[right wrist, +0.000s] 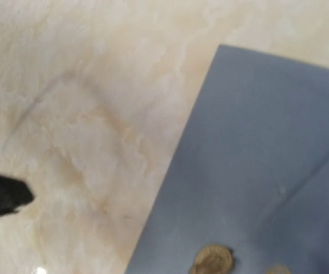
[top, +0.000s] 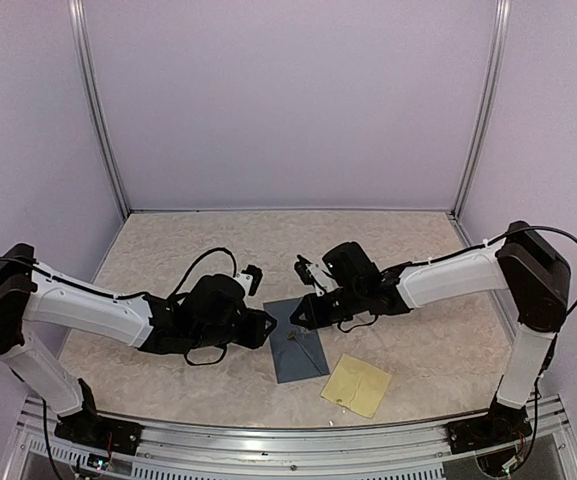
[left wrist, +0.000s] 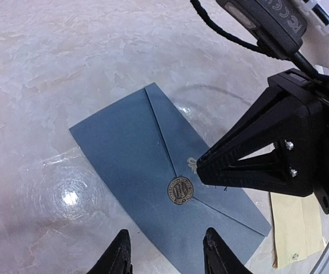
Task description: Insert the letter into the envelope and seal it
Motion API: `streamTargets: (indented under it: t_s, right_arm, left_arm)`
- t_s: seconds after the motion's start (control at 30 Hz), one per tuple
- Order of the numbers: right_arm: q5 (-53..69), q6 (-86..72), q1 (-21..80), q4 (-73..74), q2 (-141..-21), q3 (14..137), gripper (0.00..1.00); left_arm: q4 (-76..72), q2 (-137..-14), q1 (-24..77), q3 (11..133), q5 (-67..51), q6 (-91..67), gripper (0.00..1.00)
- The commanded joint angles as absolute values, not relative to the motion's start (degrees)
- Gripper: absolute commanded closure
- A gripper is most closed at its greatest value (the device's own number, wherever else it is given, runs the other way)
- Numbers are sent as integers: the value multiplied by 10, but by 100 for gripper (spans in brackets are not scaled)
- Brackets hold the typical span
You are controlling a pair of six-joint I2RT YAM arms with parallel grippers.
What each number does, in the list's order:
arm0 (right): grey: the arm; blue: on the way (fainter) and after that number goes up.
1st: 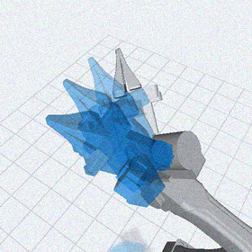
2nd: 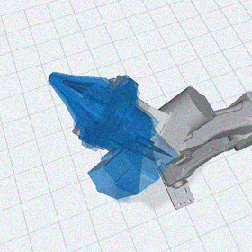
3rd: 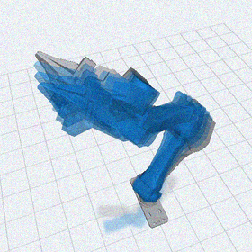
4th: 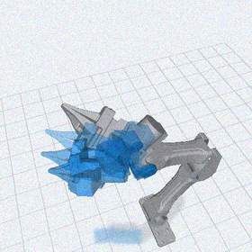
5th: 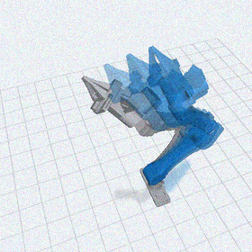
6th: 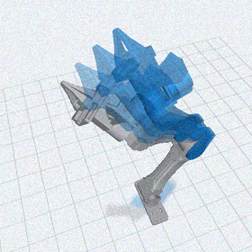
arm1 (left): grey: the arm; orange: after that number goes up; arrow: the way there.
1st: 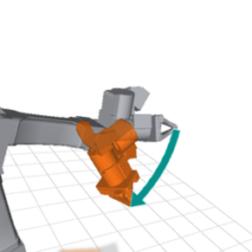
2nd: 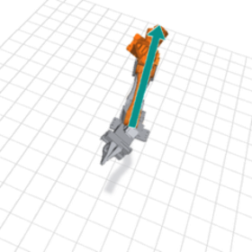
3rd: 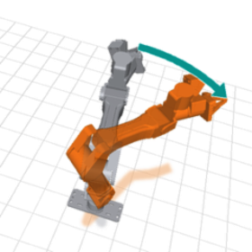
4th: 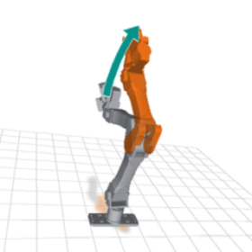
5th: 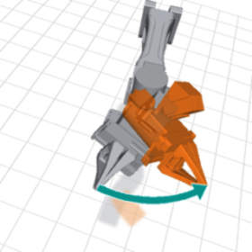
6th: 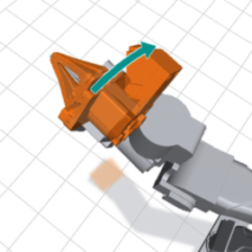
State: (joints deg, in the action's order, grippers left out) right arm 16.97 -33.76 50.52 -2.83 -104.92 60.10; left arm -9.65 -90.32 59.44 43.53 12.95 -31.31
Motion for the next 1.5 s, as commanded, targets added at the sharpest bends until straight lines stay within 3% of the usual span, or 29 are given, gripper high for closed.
streamTargets:
  t_s: [0.0, 1.07, 1.47]
  right_arm:
    - [181, -324, 510, -13, -1088, 629, 96]
    - [159, -366, 510, -31, -1153, 584, 97]
    - [172, -348, 512, -12, -1069, 603, 92]
  left_arm:
    - [-110, -876, 598, 415, 147, -339, 60]
    - [-109, -871, 612, 420, 151, -338, 60]
    - [-124, -924, 626, 448, 144, -344, 64]
